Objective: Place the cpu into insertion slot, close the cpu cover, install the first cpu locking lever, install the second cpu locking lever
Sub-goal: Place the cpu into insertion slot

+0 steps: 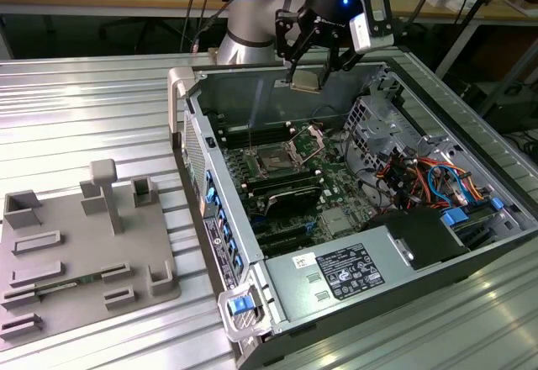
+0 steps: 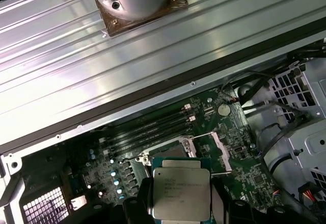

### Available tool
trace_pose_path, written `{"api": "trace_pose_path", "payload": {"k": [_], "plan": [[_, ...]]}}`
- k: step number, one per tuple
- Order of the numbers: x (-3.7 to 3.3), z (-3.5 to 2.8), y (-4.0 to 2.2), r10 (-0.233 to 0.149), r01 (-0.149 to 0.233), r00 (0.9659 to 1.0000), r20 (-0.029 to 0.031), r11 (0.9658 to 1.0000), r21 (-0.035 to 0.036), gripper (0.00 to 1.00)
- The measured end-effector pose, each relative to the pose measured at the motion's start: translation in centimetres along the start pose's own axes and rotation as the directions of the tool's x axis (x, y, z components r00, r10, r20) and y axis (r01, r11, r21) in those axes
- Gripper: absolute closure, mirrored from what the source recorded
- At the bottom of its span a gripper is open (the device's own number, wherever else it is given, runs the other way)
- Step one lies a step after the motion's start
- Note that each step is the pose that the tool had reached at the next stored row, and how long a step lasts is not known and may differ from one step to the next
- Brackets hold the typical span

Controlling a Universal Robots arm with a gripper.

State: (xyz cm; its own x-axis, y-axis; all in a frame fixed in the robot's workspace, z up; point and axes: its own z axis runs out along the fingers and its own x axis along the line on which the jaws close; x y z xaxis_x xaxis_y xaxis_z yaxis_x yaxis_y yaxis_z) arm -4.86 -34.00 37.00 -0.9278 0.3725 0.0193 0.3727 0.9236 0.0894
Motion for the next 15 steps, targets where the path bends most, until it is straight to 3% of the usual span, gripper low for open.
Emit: {"api": "trace_pose_path", "payload": {"k": [15], "plan": [[0.02,0.0,-0.01,0.004,-0.004,1.0,0.0004,1.0,0.0,0.45]]}}
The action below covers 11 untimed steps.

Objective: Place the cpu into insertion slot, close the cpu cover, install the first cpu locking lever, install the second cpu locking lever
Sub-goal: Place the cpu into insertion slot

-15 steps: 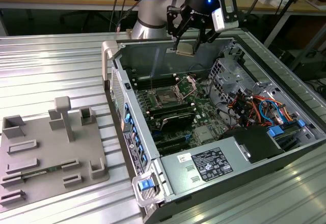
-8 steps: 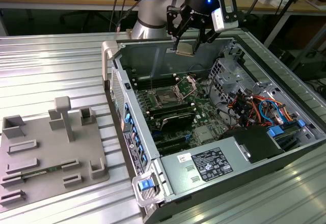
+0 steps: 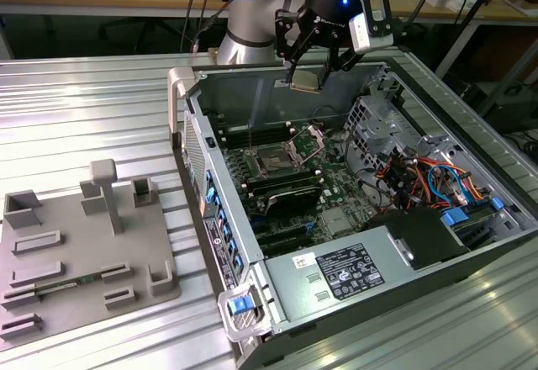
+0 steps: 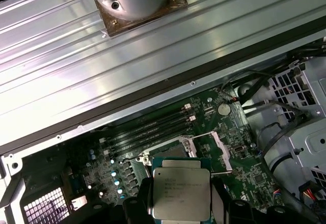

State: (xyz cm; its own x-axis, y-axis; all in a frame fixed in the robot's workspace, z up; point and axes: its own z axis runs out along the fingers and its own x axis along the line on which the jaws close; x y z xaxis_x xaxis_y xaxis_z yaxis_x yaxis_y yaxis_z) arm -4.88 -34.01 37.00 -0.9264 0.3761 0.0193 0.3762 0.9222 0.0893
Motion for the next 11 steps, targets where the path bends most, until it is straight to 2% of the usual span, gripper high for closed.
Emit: {"api": "trace_pose_path", "payload": {"k": [11], "plan": [[0.0,0.0,0.0,0.035,-0.035,0.9994,0.003,0.9994,-0.0008,0.45]]}}
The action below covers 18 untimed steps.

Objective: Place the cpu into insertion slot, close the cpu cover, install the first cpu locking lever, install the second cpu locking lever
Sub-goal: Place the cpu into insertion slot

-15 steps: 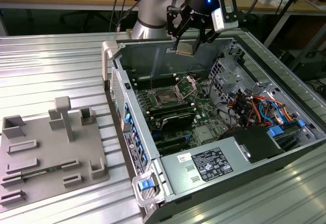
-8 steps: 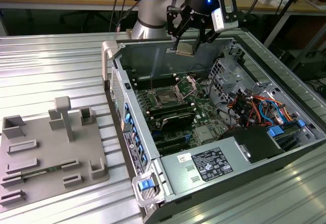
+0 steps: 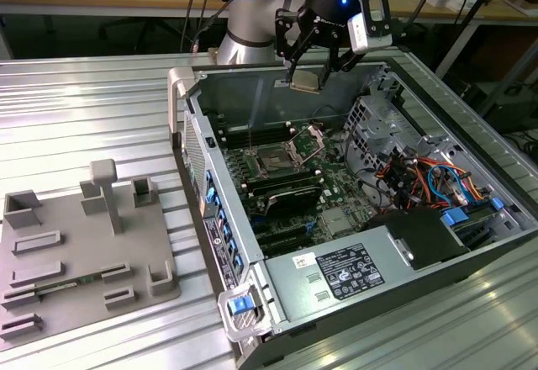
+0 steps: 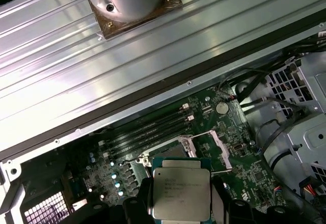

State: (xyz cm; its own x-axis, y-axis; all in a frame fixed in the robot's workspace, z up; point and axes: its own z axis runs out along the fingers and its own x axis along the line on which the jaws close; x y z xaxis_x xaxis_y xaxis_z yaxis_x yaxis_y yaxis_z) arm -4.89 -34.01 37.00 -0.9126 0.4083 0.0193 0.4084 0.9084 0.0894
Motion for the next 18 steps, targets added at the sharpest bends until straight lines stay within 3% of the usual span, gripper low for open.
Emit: {"api": "trace_pose_path", "payload": {"k": [18], "plan": [[0.0,0.0,0.0,0.022,-0.022,0.9997,0.002,0.9998,-0.0004,0.45]]}}
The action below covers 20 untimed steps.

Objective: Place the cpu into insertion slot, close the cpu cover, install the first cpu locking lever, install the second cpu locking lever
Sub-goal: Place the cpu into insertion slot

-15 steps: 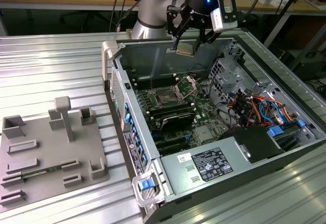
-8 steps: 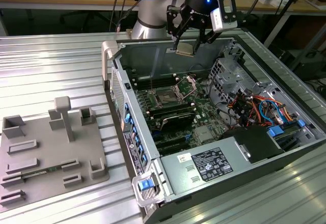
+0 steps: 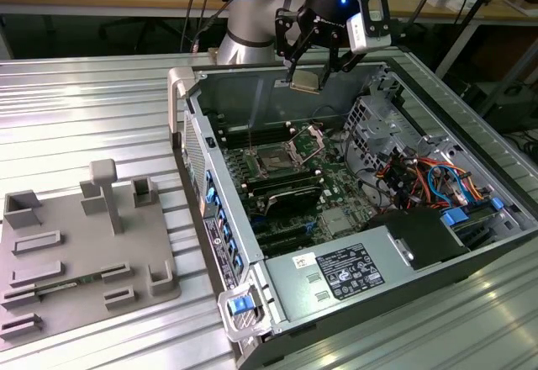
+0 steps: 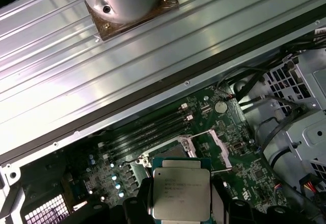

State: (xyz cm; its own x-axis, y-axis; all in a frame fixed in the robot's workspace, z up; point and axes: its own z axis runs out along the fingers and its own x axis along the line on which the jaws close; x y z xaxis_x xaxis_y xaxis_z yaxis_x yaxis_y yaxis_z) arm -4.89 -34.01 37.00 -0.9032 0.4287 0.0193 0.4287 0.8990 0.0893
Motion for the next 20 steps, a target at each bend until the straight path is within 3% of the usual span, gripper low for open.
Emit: {"api": "trace_pose_path", "payload": {"k": [20], "plan": [[0.0,0.0,0.0,0.016,-0.016,0.9999,0.0014,0.9999,-0.0003,0.45]]}}
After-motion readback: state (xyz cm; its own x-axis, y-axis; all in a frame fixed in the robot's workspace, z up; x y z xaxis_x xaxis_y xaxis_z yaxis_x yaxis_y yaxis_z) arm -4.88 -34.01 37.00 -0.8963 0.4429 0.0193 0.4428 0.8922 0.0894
